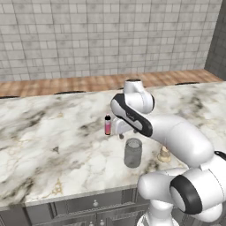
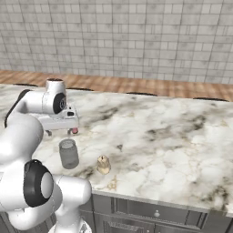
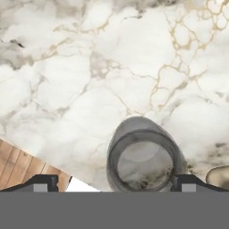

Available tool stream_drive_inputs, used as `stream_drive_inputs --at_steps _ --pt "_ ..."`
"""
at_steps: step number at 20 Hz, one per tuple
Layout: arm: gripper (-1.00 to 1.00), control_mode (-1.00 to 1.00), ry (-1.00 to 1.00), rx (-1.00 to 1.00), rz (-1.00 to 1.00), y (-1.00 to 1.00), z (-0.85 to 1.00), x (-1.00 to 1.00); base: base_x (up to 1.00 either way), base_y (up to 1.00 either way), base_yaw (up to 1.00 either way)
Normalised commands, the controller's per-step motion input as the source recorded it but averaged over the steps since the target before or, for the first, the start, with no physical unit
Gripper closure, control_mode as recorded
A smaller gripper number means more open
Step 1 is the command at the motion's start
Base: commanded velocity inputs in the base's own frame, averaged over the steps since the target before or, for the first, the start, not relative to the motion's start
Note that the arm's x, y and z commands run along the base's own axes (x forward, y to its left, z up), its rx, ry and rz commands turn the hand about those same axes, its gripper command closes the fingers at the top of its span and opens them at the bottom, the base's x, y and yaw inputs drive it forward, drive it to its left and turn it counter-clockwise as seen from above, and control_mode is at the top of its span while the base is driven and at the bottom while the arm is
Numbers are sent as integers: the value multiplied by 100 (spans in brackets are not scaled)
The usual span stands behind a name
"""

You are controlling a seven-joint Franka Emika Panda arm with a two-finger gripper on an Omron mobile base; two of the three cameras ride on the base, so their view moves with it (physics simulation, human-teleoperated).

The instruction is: Pick the candle and jar from the dining table and place them in the open cabinet. Close the cabinet after placing the objects.

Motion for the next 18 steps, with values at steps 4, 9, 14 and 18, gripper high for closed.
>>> stream_drive_inputs --at_steps 4,9,14,18 --pt "-100 -100 0 0 0 0 -24 0 0 0 0" --pt "-100 -100 0 0 0 0 -29 0 0 0 0" --pt "-100 -100 0 0 0 0 -32 1 0 0 0" --pt "-100 -100 2 0 0 0 -28 16 0 0 0"
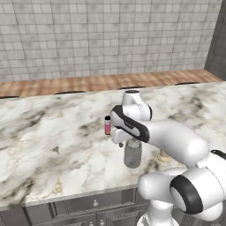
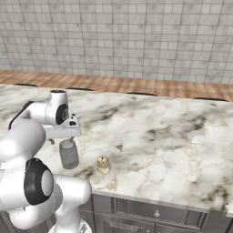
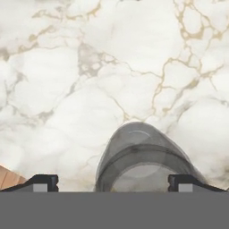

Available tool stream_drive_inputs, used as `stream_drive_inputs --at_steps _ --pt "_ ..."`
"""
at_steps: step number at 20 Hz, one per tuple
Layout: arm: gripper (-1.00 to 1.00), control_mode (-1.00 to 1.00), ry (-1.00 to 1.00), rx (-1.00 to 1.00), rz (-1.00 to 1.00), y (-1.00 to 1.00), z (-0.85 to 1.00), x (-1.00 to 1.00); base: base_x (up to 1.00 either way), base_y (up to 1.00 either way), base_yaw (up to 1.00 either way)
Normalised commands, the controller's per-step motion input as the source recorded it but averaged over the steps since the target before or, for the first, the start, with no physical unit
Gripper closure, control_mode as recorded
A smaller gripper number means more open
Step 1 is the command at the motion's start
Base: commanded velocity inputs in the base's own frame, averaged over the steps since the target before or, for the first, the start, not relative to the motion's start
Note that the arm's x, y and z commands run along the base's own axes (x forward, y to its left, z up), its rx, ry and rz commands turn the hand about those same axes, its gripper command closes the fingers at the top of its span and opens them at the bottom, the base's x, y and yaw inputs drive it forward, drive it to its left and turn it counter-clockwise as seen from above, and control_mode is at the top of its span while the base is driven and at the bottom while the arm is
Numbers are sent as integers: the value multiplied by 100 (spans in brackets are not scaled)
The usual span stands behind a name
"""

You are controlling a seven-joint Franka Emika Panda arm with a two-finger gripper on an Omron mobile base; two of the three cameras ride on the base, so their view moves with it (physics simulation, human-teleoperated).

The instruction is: Pick the candle and jar from the dining table and place them in the open cabinet. Close the cabinet after placing the objects.

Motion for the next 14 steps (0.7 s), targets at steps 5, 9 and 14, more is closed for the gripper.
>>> stream_drive_inputs --at_steps 5,9,14 --pt "-100 -100 2 0 0 0 -16 18 0 0 0" --pt "-100 -100 0 0 0 0 -17 1 0 0 0" --pt "-100 -100 -3 0 0 0 -28 -42 0 0 0"
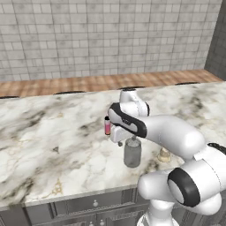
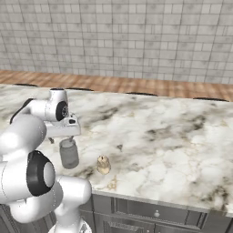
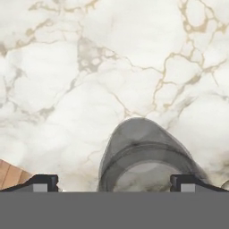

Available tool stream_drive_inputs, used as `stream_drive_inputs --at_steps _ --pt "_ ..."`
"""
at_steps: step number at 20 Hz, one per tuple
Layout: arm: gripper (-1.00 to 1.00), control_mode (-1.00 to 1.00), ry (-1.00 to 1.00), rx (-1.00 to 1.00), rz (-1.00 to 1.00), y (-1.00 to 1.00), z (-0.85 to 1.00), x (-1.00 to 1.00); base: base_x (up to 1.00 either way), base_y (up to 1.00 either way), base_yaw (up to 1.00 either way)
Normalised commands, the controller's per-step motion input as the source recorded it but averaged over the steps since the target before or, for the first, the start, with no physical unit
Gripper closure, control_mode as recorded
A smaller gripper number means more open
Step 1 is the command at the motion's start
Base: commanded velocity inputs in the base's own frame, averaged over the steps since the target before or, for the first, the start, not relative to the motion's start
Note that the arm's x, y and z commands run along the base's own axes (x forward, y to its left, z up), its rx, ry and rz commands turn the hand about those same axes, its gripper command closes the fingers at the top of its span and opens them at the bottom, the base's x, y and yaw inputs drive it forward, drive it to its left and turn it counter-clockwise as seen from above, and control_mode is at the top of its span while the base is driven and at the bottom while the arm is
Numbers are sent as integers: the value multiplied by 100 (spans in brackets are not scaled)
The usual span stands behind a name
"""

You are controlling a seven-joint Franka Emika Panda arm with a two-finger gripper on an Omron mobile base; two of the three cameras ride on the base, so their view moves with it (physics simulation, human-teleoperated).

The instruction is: Pick the candle and jar from the dining table and place them in the open cabinet. Close the cabinet after placing the objects.

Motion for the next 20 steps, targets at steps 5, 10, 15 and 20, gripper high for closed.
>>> stream_drive_inputs --at_steps 5,10,15,20 --pt "-100 -100 -12 0 0 0 -28 -63 0 0 0" --pt "-100 -100 -7 1 0 0 -16 -34 0 0 0" --pt "-100 -100 -1 4 2 0 -22 2 0 0 0" --pt "100 -100 0 4 11 0 -15 14 0 0 0"
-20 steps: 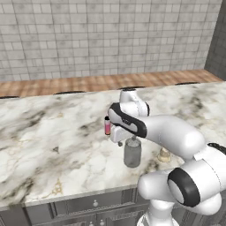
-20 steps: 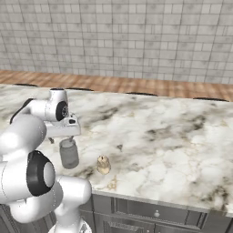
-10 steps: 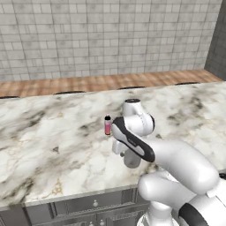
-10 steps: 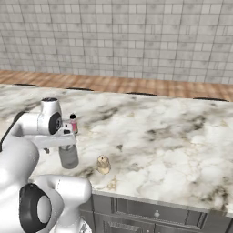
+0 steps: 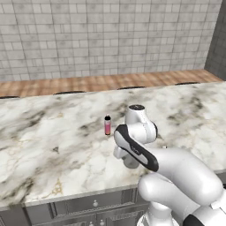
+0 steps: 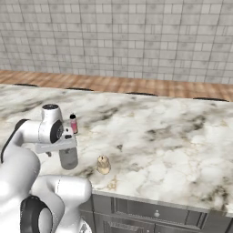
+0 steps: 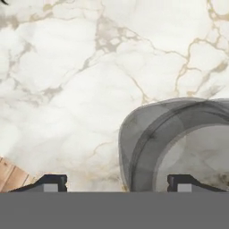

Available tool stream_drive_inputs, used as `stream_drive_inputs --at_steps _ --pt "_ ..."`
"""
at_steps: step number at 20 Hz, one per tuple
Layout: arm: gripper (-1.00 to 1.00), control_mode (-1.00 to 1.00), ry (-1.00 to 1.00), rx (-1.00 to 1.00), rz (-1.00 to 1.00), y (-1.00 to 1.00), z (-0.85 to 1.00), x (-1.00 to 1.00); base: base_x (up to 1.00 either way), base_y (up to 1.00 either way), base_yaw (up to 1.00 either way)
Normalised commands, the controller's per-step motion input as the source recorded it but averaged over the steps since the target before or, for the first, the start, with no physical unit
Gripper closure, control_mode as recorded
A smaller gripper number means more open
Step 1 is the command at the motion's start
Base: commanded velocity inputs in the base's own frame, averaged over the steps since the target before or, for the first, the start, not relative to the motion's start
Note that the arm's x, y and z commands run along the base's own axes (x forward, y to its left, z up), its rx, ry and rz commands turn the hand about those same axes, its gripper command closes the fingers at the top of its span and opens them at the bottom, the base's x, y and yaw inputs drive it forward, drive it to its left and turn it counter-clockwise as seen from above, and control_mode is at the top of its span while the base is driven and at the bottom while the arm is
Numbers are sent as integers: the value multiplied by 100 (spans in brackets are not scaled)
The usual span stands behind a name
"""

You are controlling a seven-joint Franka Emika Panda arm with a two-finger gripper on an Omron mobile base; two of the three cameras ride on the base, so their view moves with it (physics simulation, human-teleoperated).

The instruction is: Pick the candle and jar from the dining table and place them in the open cabinet. Close the cabinet after placing the objects.

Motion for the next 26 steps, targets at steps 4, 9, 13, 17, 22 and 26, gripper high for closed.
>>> stream_drive_inputs --at_steps 4,9,13,17,22,26 --pt "100 -100 0 2 10 0 0 4 0 0 0" --pt "100 -100 1 0 1 -2 0 0 0 0 0" --pt "100 -100 -5 5 4 -29 26 -15 0 0 0" --pt "100 -100 -12 9 7 -35 98 -22 0 0 0" --pt "100 -100 0 2 8 -24 100 -24 0 0 0" --pt "100 -100 7 -1 0 -24 100 -35 0 0 0"
